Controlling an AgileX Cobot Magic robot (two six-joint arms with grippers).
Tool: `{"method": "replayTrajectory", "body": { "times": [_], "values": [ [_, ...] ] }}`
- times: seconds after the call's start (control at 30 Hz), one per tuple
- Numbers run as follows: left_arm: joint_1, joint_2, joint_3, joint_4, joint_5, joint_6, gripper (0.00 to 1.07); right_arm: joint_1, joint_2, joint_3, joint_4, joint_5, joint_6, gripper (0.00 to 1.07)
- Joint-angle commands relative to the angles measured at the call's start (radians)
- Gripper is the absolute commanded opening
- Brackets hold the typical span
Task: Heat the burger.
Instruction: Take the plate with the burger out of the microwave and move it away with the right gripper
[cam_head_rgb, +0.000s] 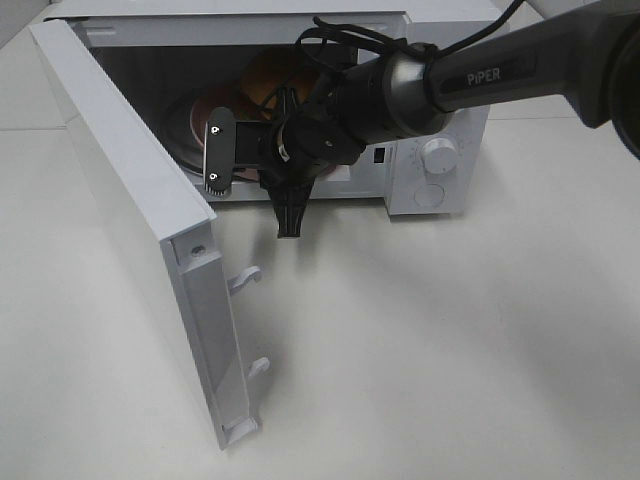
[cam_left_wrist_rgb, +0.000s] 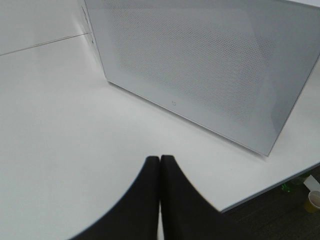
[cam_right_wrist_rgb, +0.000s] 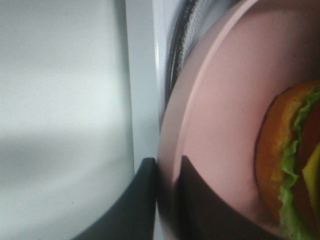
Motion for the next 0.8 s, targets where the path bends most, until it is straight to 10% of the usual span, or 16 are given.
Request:
{"method": "replayTrajectory", "body": {
  "times": [0.03, 0.8],
  "values": [
    [0.000, -0.022, 0.001, -0.001, 0.000, 0.002, 0.00, -0.003, 0.008, 0.003, 0.006, 0.043, -0.014, 0.00],
    [0.000, -0.022, 0.001, -0.001, 0.000, 0.002, 0.00, 0.021, -0.095, 0.007, 0.155, 0.119, -0.304, 0.00]
  ]
}}
